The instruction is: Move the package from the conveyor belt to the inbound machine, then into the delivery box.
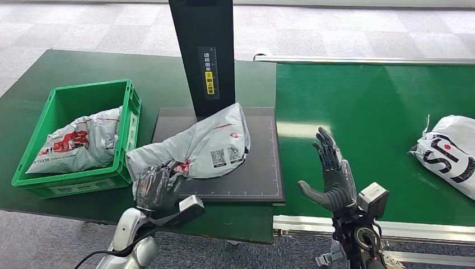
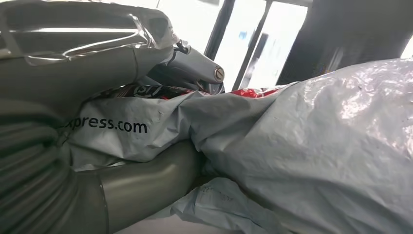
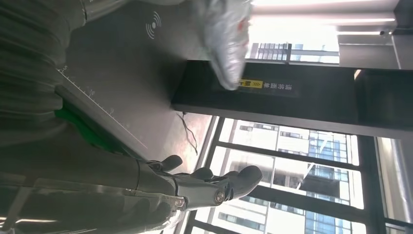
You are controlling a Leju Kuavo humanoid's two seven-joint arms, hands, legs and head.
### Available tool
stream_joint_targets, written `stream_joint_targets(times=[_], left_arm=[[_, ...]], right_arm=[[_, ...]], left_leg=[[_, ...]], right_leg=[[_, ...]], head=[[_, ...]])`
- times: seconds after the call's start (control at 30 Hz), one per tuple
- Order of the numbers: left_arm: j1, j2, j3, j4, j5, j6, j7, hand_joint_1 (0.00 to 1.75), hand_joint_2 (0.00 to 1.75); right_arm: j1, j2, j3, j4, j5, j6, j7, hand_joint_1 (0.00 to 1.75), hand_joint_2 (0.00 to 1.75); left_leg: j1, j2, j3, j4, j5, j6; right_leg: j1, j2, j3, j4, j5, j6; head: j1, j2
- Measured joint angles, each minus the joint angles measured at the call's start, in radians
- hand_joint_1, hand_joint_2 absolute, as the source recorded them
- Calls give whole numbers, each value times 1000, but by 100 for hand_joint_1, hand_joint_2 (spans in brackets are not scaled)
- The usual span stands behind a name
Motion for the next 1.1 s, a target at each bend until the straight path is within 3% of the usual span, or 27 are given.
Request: stream_joint_targets(times=[0.1,0.17,0.3,0.57,0.7,0.9,1.0,1.1], left_arm=[[8,7,1,-66,-6,131,-88,175,175],[7,10,3,-112,-54,161,-95,175,175],[-44,23,15,-159,-184,163,-40,175,175],[-281,84,70,-116,-327,147,92,175,175],[-471,115,98,36,-409,26,237,175,175],[-766,131,79,447,-494,-293,527,175,175],[-849,123,65,617,-481,-459,677,175,175],[-877,115,72,731,-458,-549,747,175,175]], right_arm=[[1,-2,0,0,-18,-24,3,0,175],[6,-4,1,0,-25,-36,1,0,175],[20,-5,0,0,-30,-47,-9,0,175],[34,-17,0,0,-34,-55,-12,0,175],[47,-28,0,-1,-43,-65,-13,0,175],[79,-32,-1,-25,-31,-75,-1,0,175],[95,-18,-1,-41,-5,-78,13,0,175],[99,-1,-1,-46,14,-78,24,0,175]], left_leg=[[0,0,0,0,0,0],[0,0,-1,0,0,0],[0,0,0,0,0,0],[0,0,1,0,1,-1],[0,-1,0,0,1,-1],[0,1,1,0,1,-1],[0,3,0,0,1,-1],[0,5,-1,0,1,-1]], right_leg=[[0,0,-1,0,0,0],[0,0,-1,0,0,0],[0,0,-1,0,0,0],[0,0,0,0,1,0],[0,0,0,0,1,0],[0,1,-1,1,2,-1],[0,3,-2,1,2,-1],[0,4,-3,1,2,-1]], head=[[0,0],[0,0],[0,0],[0,0],[0,0],[0,0],[0,0],[0,0]])
